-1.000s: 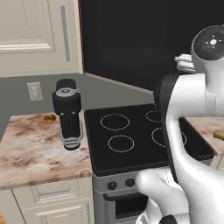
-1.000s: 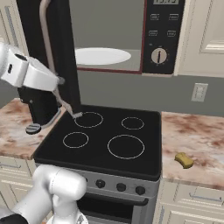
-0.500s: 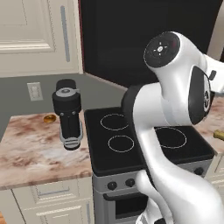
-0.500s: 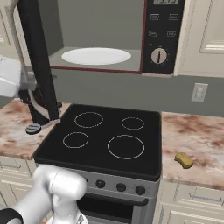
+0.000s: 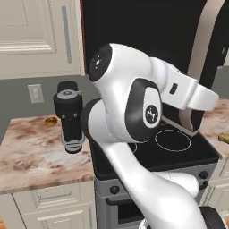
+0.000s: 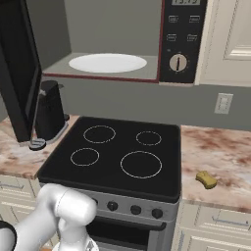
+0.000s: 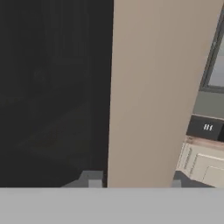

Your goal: Place the sponge inside the microwave to prepare for sanitizing.

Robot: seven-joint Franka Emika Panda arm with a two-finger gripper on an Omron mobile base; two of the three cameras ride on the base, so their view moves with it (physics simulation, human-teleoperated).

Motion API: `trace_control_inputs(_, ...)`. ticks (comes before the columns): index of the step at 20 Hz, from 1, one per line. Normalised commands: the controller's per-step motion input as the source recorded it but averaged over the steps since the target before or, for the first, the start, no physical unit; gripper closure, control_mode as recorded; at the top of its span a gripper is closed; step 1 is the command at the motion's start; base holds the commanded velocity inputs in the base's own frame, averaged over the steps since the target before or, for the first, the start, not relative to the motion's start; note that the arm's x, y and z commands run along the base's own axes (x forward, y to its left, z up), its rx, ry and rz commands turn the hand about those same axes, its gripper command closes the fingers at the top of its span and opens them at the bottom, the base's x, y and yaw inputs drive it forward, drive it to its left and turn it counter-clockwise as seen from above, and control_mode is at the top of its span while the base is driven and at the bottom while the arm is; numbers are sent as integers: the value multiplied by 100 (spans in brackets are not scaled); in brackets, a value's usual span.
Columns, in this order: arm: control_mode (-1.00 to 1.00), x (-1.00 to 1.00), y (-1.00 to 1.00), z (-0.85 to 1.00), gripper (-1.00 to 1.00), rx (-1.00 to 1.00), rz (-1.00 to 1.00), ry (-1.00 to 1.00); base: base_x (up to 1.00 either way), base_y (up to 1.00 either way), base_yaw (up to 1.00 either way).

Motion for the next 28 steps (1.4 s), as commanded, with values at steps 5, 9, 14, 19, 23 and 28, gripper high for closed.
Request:
trace_control_inputs(5, -100, 0, 63, -1, 100, -1, -15, 0, 0, 0, 0)
trace_control_inputs(9, -100, 0, 62, -17, 100, 0, -14, 0, 0, 0, 0)
trace_control_inputs(14, -100, 0, 64, -13, 100, 0, -12, 0, 0, 0, 0)
trace_control_inputs(19, -100, 0, 55, -19, 100, 0, -9, 0, 0, 0, 0)
trace_control_inputs(23, -100, 0, 40, -10, -100, 0, -9, 0, 0, 0, 0)
trace_control_inputs(28, -100, 0, 3, -7, -100, 0, -4, 0, 0, 0, 0)
